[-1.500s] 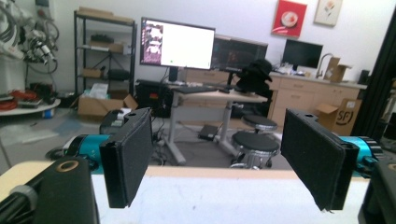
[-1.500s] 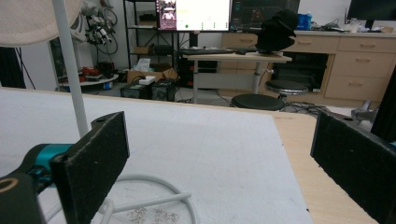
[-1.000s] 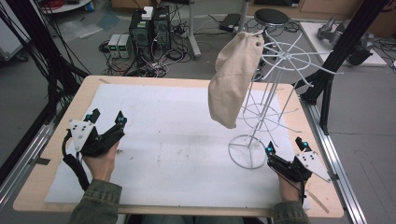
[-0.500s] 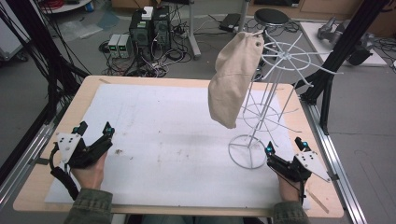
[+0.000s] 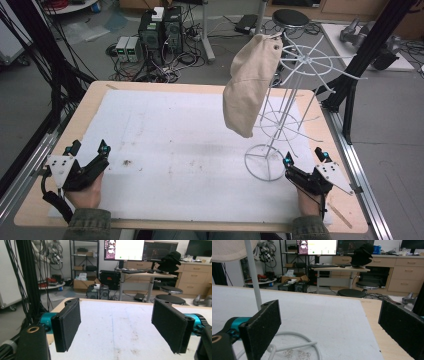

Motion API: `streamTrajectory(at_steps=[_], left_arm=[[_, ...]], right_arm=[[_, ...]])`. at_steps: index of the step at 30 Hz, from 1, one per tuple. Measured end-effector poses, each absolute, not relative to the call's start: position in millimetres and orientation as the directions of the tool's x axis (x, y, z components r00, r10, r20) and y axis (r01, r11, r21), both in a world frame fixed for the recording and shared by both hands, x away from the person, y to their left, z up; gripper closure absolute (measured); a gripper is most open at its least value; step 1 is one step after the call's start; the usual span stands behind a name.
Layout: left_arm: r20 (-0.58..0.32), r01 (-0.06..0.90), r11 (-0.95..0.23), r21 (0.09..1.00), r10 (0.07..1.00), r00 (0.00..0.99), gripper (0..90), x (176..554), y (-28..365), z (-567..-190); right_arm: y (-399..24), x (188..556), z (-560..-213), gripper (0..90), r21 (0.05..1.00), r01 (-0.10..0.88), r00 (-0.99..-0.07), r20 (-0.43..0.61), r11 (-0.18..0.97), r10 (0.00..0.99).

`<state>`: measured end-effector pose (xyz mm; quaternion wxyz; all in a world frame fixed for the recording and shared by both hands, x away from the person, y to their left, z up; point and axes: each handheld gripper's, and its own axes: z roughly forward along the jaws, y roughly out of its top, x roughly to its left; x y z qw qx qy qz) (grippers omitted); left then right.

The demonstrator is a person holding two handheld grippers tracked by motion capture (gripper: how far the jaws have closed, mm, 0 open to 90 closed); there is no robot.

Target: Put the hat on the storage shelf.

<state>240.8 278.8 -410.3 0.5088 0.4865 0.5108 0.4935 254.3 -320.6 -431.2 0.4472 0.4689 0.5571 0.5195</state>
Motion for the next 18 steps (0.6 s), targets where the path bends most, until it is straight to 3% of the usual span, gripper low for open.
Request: streamTrajectory(at_steps=[7,18], left_arm=[[-0.004,0.042,0.005,0.999,1.000,-0.031,23.2,239.9,281.6,-422.9],[-0.030,0.046,0.033,0.998,0.998,-0.049,22.0,238.0,285.2,-423.8]], right_arm=[[-320.9,253.5,-432.4,3.4,0.997,0.074,-0.153,0.009,0.002,0.988],[-323.1,250.8,-432.2,3.4,0.997,0.070,-0.151,0.021,-0.010,0.988]])
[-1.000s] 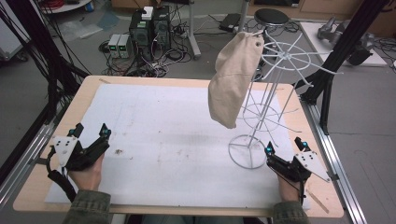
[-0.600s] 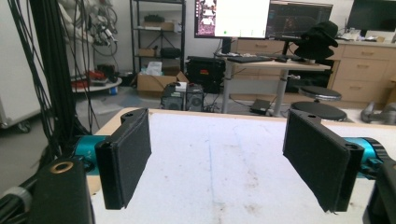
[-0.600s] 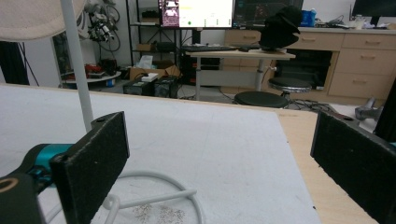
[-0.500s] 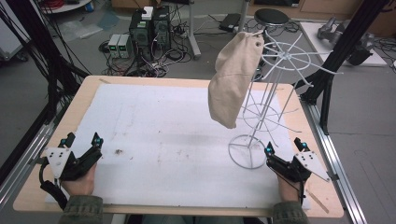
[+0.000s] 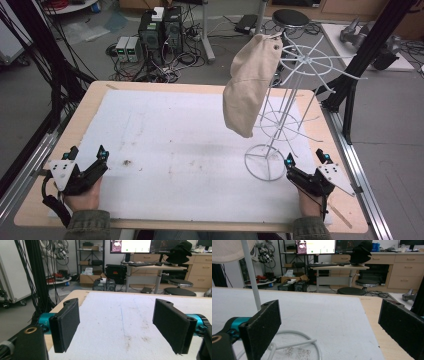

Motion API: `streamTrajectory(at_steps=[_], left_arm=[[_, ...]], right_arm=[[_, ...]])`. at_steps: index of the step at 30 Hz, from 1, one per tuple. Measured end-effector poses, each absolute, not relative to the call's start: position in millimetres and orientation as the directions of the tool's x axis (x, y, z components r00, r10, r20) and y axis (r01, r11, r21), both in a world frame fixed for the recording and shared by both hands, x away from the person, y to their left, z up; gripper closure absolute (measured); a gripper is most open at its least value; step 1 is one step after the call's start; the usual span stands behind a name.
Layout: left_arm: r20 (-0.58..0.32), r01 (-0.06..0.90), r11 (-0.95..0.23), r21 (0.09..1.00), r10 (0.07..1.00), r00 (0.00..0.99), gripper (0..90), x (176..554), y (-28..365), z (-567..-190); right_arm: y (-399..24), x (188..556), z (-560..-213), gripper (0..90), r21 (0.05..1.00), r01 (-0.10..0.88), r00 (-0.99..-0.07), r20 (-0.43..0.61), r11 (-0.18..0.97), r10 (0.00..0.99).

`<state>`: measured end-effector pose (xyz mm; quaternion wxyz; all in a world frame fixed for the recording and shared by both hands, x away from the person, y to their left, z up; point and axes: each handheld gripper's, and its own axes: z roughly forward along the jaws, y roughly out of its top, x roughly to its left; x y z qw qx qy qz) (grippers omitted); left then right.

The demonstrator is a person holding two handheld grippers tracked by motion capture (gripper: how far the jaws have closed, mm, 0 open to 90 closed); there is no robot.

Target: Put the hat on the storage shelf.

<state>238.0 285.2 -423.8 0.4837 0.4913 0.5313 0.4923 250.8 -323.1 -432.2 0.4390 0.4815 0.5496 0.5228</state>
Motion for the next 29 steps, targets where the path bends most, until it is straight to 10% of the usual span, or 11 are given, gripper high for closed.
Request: streamTrajectory(at_steps=[29], left_arm=[[-0.120,0.015,0.120,0.993,0.992,-0.037,22.2,234.0,295.1,-424.8]], right_arm=[[-322.7,253.5,-433.0,3.4,0.996,0.089,-0.148,0.011,0.002,0.989]])
